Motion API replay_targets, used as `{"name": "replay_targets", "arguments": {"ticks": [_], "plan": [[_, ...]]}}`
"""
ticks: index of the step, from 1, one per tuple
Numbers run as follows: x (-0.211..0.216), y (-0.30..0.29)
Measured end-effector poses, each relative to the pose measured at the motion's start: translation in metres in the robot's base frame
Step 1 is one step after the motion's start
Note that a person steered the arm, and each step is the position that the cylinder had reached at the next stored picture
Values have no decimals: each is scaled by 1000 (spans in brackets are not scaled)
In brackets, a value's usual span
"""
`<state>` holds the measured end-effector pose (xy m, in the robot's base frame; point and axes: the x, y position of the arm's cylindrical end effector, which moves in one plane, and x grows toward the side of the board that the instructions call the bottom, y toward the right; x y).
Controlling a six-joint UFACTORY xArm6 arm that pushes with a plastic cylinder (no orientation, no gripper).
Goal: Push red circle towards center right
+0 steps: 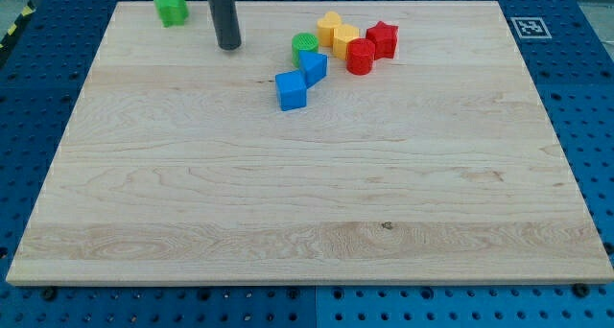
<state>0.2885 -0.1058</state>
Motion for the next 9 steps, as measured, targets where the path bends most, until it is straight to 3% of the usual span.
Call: {"name": "replay_targets", "arguments": {"ticks": [4, 5, 9], "plan": [[79, 97], [80, 117], [69, 92]]}}
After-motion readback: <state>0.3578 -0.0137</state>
